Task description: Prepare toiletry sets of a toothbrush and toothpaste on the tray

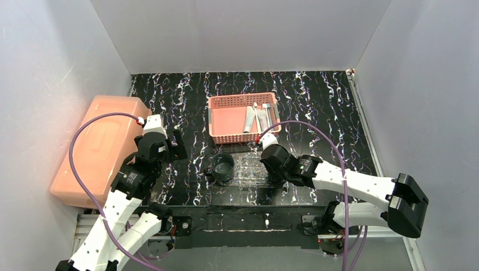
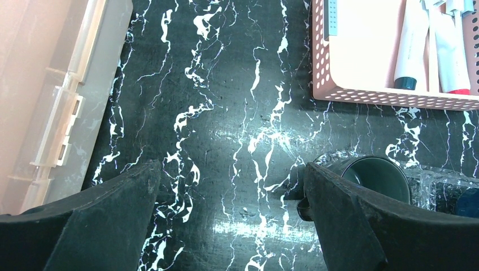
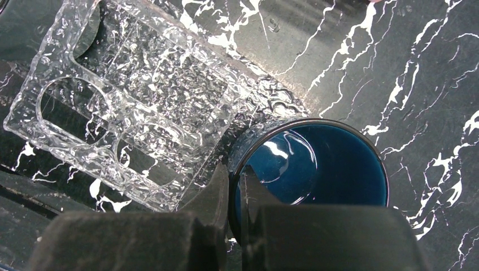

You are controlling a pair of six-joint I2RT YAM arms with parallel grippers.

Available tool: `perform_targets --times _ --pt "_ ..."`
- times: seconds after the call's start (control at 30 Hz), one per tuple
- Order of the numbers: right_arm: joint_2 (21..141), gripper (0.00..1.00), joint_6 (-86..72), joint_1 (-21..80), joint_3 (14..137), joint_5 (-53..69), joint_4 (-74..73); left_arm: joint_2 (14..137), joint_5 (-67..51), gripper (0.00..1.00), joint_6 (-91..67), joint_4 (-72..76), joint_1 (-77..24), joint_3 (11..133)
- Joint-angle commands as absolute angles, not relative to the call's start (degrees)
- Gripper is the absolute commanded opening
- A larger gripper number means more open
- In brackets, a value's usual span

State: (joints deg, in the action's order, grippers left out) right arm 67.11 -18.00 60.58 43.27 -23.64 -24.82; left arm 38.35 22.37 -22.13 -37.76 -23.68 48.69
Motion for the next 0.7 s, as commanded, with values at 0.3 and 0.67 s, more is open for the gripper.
perform_targets --times 0.3,0.67 --pt "67.56 0.01 -19.48 61.30 43.58 -27.44 -18.00 37.53 22.37 0.98 -22.15 -37.71 -23.21 48.60" --pt "68.29 0.01 -20.04 61.87 43.25 -27.18 -16.92 37.49 22.24 0.98 -22.15 -37.71 -23.27 48.60"
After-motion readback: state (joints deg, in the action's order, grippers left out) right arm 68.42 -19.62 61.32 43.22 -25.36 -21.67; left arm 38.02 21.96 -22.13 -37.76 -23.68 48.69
